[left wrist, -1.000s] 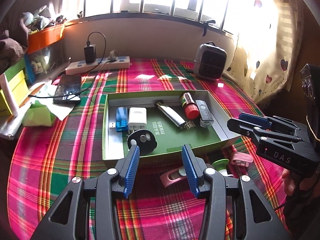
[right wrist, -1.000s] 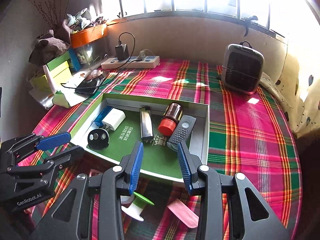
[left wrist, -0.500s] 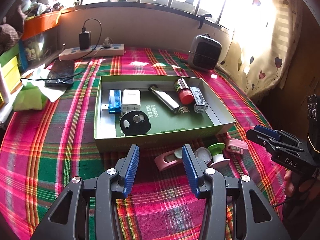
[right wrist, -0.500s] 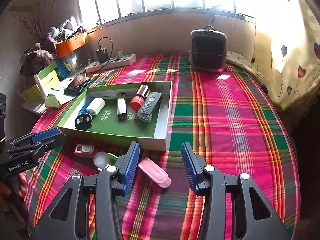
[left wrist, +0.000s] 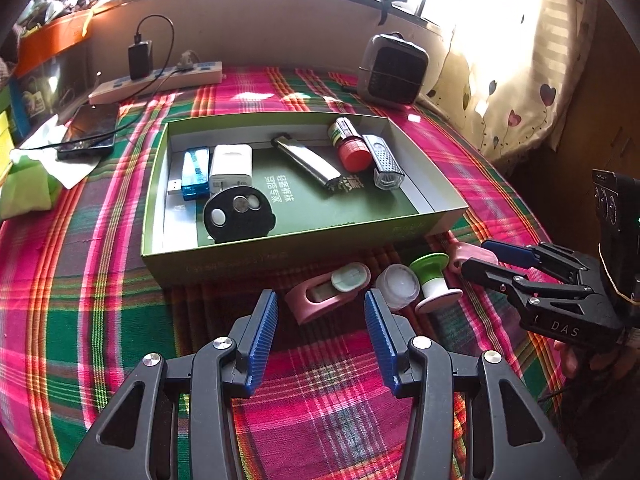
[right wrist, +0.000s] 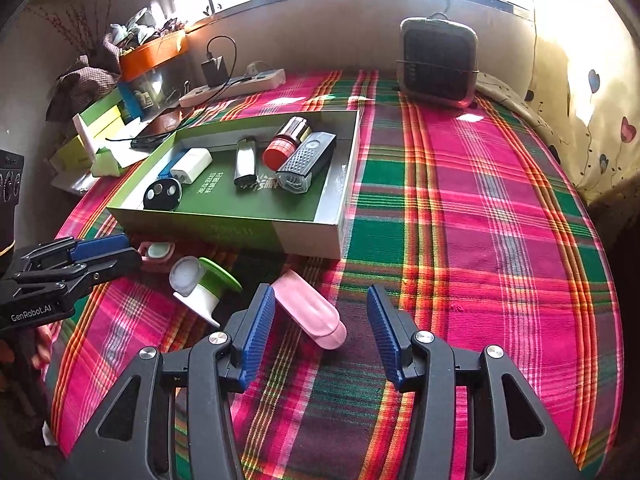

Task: Organize rigid objects
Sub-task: 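Move the left tool to the pink-white case while the right tool reaches the pink lighter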

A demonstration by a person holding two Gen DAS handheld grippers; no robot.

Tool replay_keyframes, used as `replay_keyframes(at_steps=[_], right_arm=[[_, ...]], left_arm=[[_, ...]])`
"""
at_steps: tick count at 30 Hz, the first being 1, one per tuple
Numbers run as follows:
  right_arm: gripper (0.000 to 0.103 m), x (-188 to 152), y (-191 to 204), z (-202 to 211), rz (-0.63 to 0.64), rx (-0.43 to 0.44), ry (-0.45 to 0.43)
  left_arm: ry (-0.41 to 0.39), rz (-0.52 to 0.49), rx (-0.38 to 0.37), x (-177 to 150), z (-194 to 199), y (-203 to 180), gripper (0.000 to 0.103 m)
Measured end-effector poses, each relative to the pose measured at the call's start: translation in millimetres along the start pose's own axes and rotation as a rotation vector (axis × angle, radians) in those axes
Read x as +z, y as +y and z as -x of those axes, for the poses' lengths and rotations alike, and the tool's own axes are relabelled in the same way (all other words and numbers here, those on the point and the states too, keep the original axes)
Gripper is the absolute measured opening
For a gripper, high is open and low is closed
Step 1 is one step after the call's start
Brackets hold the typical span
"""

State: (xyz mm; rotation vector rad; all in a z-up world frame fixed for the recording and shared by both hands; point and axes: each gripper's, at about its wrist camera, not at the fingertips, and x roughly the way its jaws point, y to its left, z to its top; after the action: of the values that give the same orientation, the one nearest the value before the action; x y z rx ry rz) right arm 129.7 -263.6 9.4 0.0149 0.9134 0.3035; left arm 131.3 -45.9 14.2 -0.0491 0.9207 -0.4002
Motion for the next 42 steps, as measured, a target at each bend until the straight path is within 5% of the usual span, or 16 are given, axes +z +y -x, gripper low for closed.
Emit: replay_keyframes(at_steps=[6,19,42], right_arm=[[0.049,-3.6,4.1,-1.3,0.018,0.008,0.020],[0.049,0.3,5.8,-7.7,0.066,-0.024,0.036],[0.049,0.3,0.8,-10.4,0.068,-0.079,0.028]], left_arm=[[0.021,-0.039,-0.021,-7.0,-2.1,-10.3,0.045],[0.018,-0.110,0.064,7.6,-9.6,-7.9,0.045],[0.048,-0.160,0.002,9.7,-28.0,-31.4,0.045]])
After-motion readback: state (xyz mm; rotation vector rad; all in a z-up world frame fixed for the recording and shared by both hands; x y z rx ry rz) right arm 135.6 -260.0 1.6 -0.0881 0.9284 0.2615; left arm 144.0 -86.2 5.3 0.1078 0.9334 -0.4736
